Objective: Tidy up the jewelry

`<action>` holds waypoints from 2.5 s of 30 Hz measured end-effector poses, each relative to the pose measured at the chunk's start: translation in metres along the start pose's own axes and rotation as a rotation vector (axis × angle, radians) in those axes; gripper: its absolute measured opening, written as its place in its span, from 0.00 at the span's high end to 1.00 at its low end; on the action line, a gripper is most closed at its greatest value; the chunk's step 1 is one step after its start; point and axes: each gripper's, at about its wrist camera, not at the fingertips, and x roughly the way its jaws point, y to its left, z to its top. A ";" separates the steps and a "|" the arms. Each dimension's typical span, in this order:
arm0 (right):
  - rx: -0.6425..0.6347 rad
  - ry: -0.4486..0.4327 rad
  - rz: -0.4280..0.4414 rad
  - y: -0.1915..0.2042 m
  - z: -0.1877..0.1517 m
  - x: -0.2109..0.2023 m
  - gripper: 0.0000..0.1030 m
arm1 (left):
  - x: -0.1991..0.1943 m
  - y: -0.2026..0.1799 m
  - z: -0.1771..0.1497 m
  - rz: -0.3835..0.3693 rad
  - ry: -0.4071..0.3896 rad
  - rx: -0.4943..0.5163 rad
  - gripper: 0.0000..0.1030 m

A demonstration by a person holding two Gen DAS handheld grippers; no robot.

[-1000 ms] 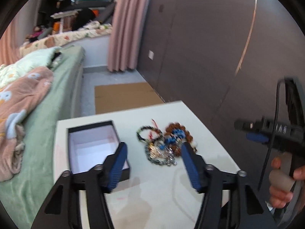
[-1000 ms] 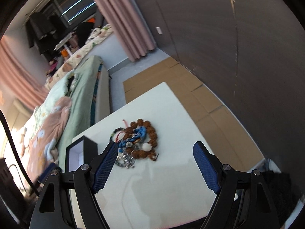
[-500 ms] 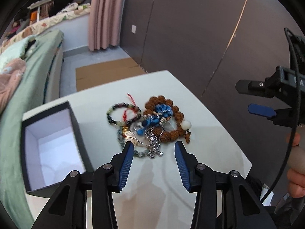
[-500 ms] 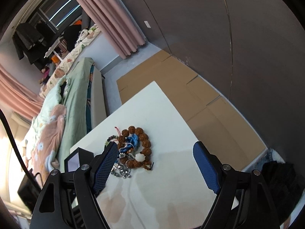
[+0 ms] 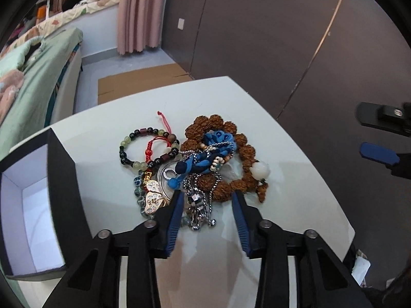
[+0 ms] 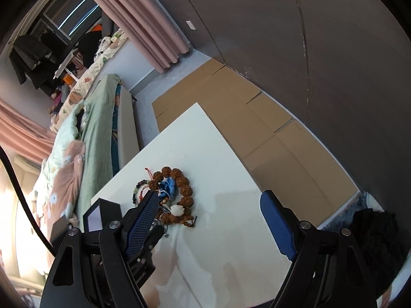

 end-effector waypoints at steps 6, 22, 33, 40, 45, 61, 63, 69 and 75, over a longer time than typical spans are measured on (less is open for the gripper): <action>0.003 0.008 0.000 -0.004 0.000 0.002 0.20 | 0.005 0.001 0.001 0.004 -0.010 0.002 0.65; -0.015 0.049 -0.014 0.001 -0.005 0.014 0.20 | -0.017 0.003 0.002 -0.028 -0.077 0.009 0.86; -0.036 0.085 -0.042 0.007 -0.006 0.033 0.20 | -0.086 0.014 0.022 -0.123 -0.256 -0.070 0.87; -0.005 0.110 -0.017 0.014 -0.002 0.047 0.20 | -0.133 0.009 0.036 -0.165 -0.351 -0.068 0.87; 0.031 0.132 0.010 0.015 -0.001 0.057 0.20 | -0.161 0.000 0.041 -0.146 -0.392 -0.025 0.87; 0.035 0.162 0.072 0.024 -0.006 0.057 0.20 | -0.183 0.012 0.035 -0.065 -0.420 -0.035 0.87; 0.033 0.161 0.072 0.025 -0.005 0.056 0.20 | -0.151 0.016 0.031 -0.025 -0.332 -0.038 0.87; 0.038 0.166 0.069 0.022 -0.005 0.056 0.20 | -0.079 0.040 0.004 0.021 -0.163 -0.108 0.87; 0.006 0.181 0.066 0.032 -0.007 0.061 0.20 | -0.081 0.051 0.002 0.032 -0.166 -0.112 0.87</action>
